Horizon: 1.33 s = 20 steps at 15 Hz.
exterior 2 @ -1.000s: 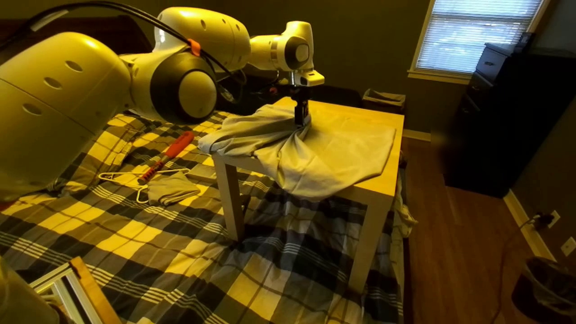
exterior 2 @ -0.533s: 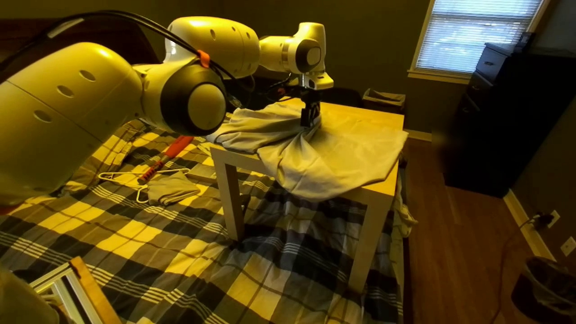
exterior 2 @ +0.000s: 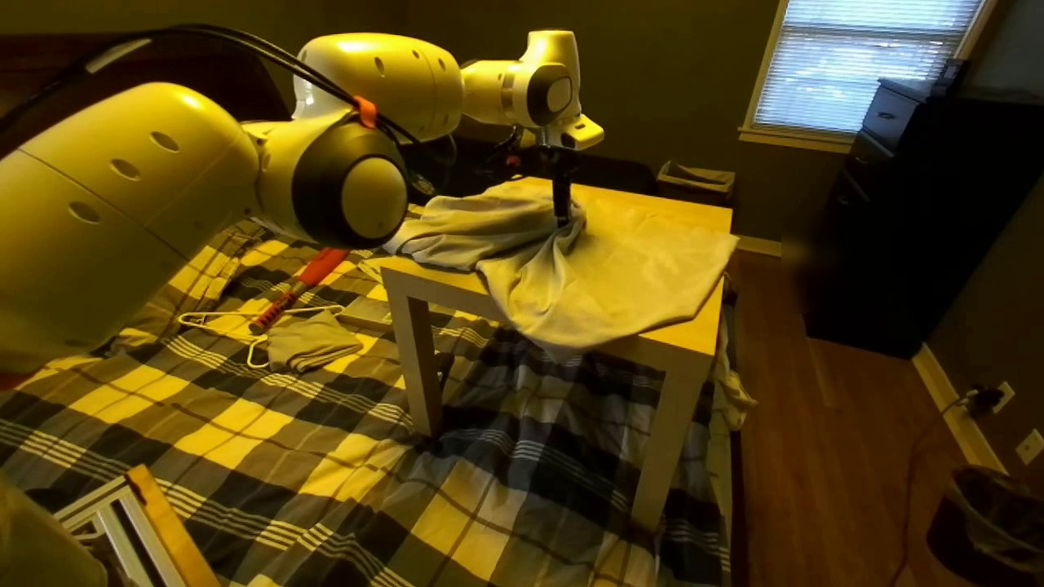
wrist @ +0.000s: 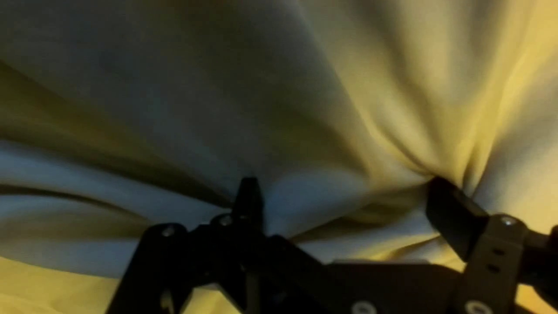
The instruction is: Spread the white pillow case across the table
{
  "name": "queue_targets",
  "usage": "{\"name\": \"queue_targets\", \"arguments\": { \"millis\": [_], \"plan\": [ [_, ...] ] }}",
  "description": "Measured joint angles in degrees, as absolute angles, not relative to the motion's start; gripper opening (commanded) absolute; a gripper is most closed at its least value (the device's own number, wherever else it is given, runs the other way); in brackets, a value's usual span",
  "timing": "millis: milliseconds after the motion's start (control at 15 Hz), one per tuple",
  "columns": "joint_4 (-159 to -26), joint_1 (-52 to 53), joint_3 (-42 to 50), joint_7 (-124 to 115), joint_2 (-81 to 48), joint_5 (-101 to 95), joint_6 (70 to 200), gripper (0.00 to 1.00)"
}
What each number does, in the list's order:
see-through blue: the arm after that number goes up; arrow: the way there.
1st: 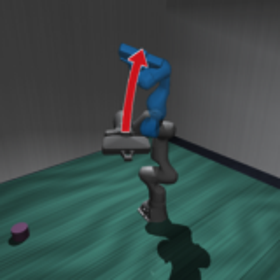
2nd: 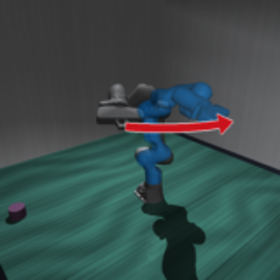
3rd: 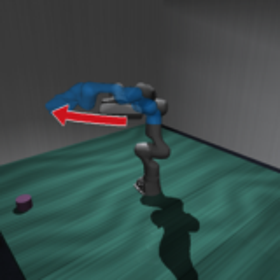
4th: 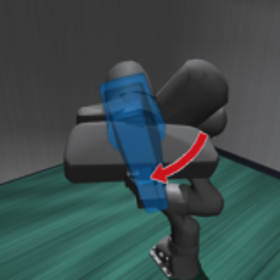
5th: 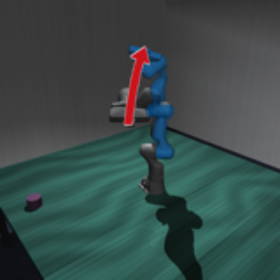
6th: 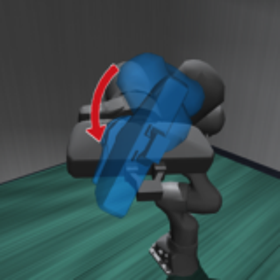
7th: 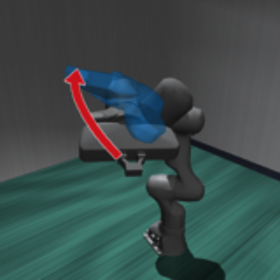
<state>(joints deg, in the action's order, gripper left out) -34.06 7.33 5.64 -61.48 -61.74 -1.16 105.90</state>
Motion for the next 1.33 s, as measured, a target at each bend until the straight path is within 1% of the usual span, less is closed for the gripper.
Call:
{"name": "queue_targets", "arguments": {
  "millis": [267, 867, 1333],
  "plan": [
    [-33.8, 7.5, 4.7, -52.7, -61.8, -1.2, 107.7, 1.00],
    [-33.7, 7.5, 4.6, -51.7, -61.8, -1.1, 107.7, 1.00],
    [-33.6, 8.2, 4.7, -49.7, -57.5, -1.5, 101.8, 1.00]
  ]
}}
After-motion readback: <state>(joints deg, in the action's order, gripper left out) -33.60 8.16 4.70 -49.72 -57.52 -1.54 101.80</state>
